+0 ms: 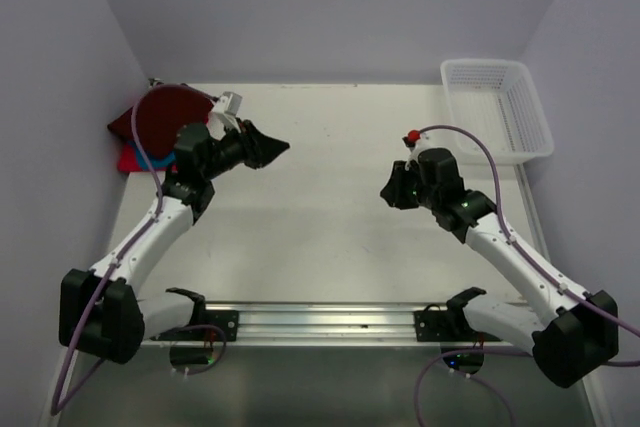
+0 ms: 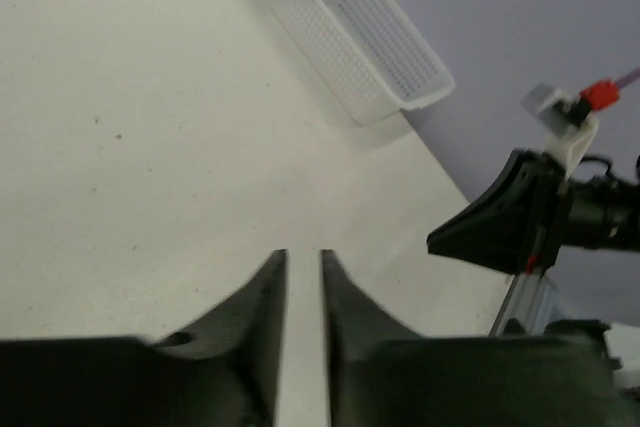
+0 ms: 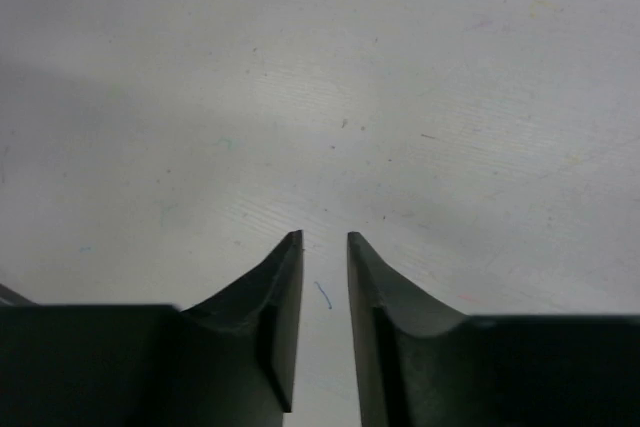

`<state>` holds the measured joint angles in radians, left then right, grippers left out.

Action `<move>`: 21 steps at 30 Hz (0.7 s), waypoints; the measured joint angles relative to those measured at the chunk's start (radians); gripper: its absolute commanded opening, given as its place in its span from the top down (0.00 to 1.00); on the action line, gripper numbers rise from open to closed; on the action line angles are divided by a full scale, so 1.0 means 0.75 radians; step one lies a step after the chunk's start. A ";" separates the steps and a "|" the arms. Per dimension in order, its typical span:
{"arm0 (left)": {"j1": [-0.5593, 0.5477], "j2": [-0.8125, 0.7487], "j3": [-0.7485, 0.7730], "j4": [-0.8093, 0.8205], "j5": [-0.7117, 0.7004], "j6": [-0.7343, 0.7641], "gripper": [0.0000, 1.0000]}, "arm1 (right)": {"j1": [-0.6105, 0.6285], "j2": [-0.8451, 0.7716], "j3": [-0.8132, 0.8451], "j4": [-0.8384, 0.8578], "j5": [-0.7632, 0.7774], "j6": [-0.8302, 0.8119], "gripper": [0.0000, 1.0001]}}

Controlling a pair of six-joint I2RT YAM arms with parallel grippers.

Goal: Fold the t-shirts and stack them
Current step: Put the neatly folded tshirt into the corner of the board with the left arm

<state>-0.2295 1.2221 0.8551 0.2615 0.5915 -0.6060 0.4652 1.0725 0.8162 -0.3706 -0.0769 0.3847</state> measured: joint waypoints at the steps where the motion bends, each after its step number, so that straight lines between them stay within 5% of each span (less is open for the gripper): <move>1: -0.040 -0.047 -0.050 -0.019 -0.014 0.034 0.00 | -0.001 -0.018 0.000 -0.012 0.018 0.005 0.61; 4: -0.161 -0.170 -0.168 -0.090 -0.062 0.093 0.00 | -0.001 -0.063 0.001 -0.040 0.057 0.011 0.24; 8: -0.278 -0.271 -0.209 -0.200 -0.113 0.188 0.00 | 0.000 -0.080 0.015 -0.086 0.092 -0.010 0.12; 9: -0.293 -0.280 -0.207 -0.222 -0.133 0.210 0.00 | 0.000 -0.081 0.017 -0.096 0.094 -0.011 0.01; 21: -0.595 -0.278 -0.108 -0.551 -0.520 0.400 0.00 | 0.001 -0.181 0.071 -0.210 0.194 -0.042 0.01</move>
<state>-0.6758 1.0138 0.7738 -0.1520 0.2012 -0.3061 0.4660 0.9371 0.8692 -0.5282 0.0685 0.3534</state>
